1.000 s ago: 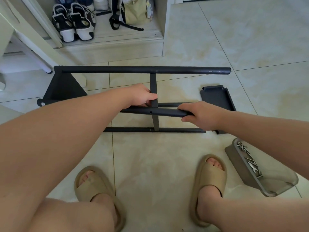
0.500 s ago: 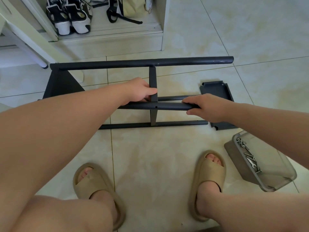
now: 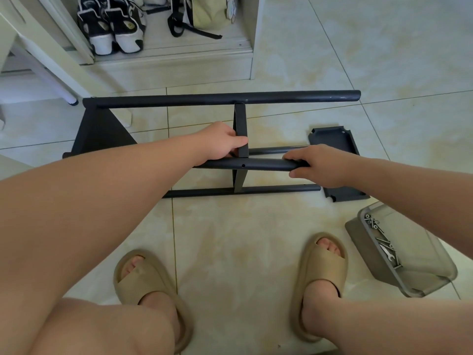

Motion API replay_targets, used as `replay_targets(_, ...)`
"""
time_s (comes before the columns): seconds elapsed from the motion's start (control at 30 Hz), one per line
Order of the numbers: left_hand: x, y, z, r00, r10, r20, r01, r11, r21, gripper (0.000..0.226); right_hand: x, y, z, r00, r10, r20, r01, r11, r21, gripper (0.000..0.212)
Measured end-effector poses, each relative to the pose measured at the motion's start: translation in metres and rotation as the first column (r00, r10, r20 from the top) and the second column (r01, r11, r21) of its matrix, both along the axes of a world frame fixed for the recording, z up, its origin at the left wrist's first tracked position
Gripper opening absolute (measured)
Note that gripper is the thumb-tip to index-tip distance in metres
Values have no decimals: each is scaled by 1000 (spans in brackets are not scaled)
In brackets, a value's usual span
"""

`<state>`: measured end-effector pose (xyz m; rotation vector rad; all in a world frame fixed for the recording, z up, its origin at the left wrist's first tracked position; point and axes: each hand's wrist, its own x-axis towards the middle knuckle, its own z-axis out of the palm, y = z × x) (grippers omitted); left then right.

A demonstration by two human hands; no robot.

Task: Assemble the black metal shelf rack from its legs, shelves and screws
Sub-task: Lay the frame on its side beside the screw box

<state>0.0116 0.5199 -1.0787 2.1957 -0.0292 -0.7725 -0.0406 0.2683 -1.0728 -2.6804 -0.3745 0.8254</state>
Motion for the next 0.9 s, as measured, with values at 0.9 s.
replay_targets(0.9, 4, 4, -8, 999, 2, -36, -4, 998, -70, 26, 71, 35, 33, 897, -139, 420, 82, 985, 151, 31)
